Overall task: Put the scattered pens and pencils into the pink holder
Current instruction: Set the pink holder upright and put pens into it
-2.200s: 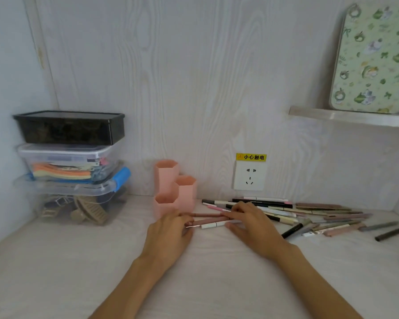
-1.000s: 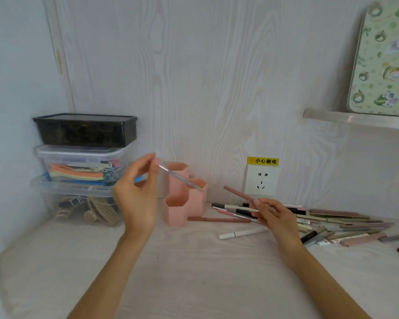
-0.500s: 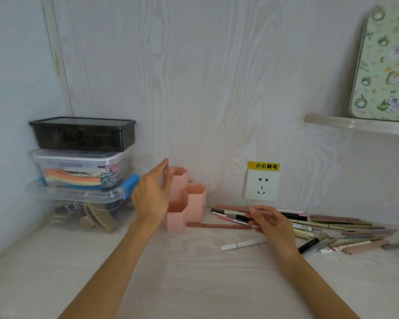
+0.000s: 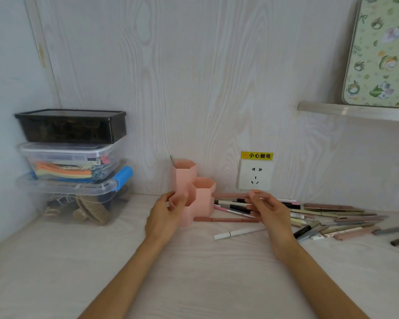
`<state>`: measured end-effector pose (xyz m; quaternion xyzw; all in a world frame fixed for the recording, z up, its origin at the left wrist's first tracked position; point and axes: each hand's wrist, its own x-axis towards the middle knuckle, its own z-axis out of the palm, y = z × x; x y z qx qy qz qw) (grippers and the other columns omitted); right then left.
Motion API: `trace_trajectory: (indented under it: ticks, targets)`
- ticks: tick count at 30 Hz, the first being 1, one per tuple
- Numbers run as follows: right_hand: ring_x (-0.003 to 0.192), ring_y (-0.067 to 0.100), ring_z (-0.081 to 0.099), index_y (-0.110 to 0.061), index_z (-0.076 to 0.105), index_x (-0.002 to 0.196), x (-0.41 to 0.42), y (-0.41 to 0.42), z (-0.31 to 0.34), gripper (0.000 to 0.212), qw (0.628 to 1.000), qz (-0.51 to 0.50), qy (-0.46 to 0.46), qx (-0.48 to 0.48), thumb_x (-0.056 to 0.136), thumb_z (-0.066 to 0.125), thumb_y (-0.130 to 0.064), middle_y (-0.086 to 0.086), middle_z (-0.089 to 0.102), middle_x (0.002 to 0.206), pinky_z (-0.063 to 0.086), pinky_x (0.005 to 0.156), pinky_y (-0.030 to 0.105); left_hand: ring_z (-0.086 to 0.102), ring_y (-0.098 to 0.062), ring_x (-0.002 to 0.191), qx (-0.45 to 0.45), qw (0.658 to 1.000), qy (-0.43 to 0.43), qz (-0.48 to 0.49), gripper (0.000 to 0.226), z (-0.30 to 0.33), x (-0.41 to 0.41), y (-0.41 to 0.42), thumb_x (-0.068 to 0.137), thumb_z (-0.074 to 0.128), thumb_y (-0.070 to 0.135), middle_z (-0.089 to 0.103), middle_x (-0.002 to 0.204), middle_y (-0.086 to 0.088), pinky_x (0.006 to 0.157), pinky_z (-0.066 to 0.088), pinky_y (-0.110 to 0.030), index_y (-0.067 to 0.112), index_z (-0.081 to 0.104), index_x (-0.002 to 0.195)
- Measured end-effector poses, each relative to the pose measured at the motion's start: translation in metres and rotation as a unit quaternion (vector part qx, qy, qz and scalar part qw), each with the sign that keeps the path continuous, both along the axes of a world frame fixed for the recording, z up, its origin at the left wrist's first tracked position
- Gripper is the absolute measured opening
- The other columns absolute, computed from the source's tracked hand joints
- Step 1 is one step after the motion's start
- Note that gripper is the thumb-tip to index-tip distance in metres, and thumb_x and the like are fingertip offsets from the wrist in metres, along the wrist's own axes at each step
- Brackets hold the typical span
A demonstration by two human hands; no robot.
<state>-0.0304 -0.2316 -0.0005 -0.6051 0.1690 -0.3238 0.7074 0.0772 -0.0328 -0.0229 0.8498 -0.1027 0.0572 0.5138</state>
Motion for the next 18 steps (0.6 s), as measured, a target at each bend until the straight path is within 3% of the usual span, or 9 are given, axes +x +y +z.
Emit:
trace_trajectory:
  ticks: [2, 4, 7, 8, 10, 12, 13, 15, 18]
  targets:
    - [0.072, 0.004, 0.068, -0.019, 0.071, 0.087, -0.004, -0.003, 0.003, 0.007, 0.999, 0.000, -0.014, 0.029, 0.082, 0.068, -0.021, -0.003, 0.073, 0.084, 0.052, 0.068, 0.015, 0.052, -0.020, 0.117, -0.002, 1.000, 0.000, 0.014, 0.070, 0.003, -0.009, -0.004, 0.082, 0.052, 0.061, 0.051, 0.135, -0.003, 0.089, 0.038, -0.030, 0.018, 0.039, 0.136]
    - [0.081, 0.009, 0.067, -0.018, 0.070, 0.087, -0.008, -0.005, 0.007, 0.006, 0.998, 0.001, -0.028, 0.058, 0.083, 0.066, -0.021, -0.001, 0.070, 0.095, 0.051, 0.076, 0.019, 0.049, -0.021, 0.119, -0.002, 0.993, -0.100, 0.067, 0.072, 0.011, -0.021, -0.001, 0.080, 0.058, 0.057, 0.046, 0.135, -0.002, 0.096, 0.040, -0.038, 0.017, 0.037, 0.136]
    - [0.083, 0.008, 0.066, -0.016, 0.069, 0.087, -0.013, -0.008, 0.012, 0.007, 0.993, 0.014, -0.059, 0.103, 0.087, 0.062, -0.018, 0.000, 0.067, 0.102, 0.055, 0.079, 0.018, 0.055, 0.004, 0.085, -0.020, 0.963, -0.268, -0.011, 0.030, 0.024, -0.041, -0.001, 0.079, 0.067, 0.041, 0.057, 0.100, 0.024, 0.071, 0.045, -0.022, 0.039, 0.053, 0.106]
    - [0.082, 0.007, 0.067, -0.016, 0.069, 0.088, -0.014, -0.009, 0.013, 0.008, 0.990, 0.016, -0.069, 0.119, 0.087, 0.061, -0.017, 0.000, 0.067, 0.103, 0.056, 0.078, 0.015, 0.056, 0.008, 0.080, 0.021, 0.958, -0.276, -0.076, 0.022, 0.026, -0.048, -0.004, 0.080, 0.066, 0.041, 0.060, 0.093, 0.028, 0.066, 0.043, -0.018, 0.041, 0.056, 0.099]
    - [0.081, 0.006, 0.068, -0.013, 0.068, 0.088, -0.015, -0.009, 0.015, 0.007, 0.986, 0.017, -0.087, 0.139, 0.087, 0.061, -0.015, -0.001, 0.067, 0.106, 0.055, 0.078, 0.013, 0.056, 0.009, 0.095, 0.150, 0.934, -0.268, -0.184, 0.025, 0.024, -0.056, -0.013, 0.083, 0.061, 0.049, 0.062, 0.105, 0.027, 0.074, 0.047, -0.020, 0.040, 0.062, 0.106]
    - [0.082, 0.007, 0.069, -0.009, 0.067, 0.087, -0.016, -0.010, 0.015, 0.005, 0.986, 0.011, -0.092, 0.135, 0.086, 0.062, -0.011, -0.005, 0.068, 0.105, 0.055, 0.078, 0.014, 0.049, -0.009, 0.117, 0.274, 0.898, -0.262, -0.223, 0.046, 0.017, -0.055, -0.025, 0.085, 0.052, 0.058, 0.056, 0.126, 0.013, 0.088, 0.047, -0.029, 0.031, 0.056, 0.122]
    - [0.082, 0.008, 0.070, -0.008, 0.065, 0.090, -0.016, -0.009, 0.015, 0.006, 0.988, 0.007, -0.092, 0.125, 0.086, 0.063, -0.009, -0.005, 0.069, 0.102, 0.056, 0.077, 0.015, 0.050, -0.016, 0.116, 0.321, 0.886, -0.250, -0.222, 0.052, 0.015, -0.055, -0.028, 0.086, 0.048, 0.060, 0.056, 0.126, 0.007, 0.088, 0.047, -0.032, 0.026, 0.055, 0.124]
    - [0.084, 0.010, 0.071, -0.010, 0.062, 0.105, -0.016, -0.008, 0.018, 0.020, 0.991, -0.001, -0.092, 0.096, 0.085, 0.064, -0.008, 0.002, 0.072, 0.096, 0.056, 0.079, 0.016, 0.056, -0.021, 0.105, 0.361, 0.875, -0.240, -0.215, 0.051, 0.013, -0.053, -0.029, 0.088, 0.043, 0.059, 0.061, 0.117, 0.001, 0.082, 0.049, -0.036, 0.020, 0.056, 0.117]
    - [0.092, 0.013, 0.070, -0.017, 0.054, 0.117, -0.011, -0.003, 0.030, 0.035, 0.993, -0.012, -0.098, 0.072, 0.085, 0.065, -0.010, 0.008, 0.073, 0.096, 0.055, 0.083, 0.018, 0.056, -0.016, 0.102, 0.333, 0.876, -0.272, -0.220, 0.037, 0.010, -0.049, -0.018, 0.091, 0.043, 0.049, 0.063, 0.114, 0.005, 0.076, 0.046, -0.029, 0.026, 0.060, 0.114]
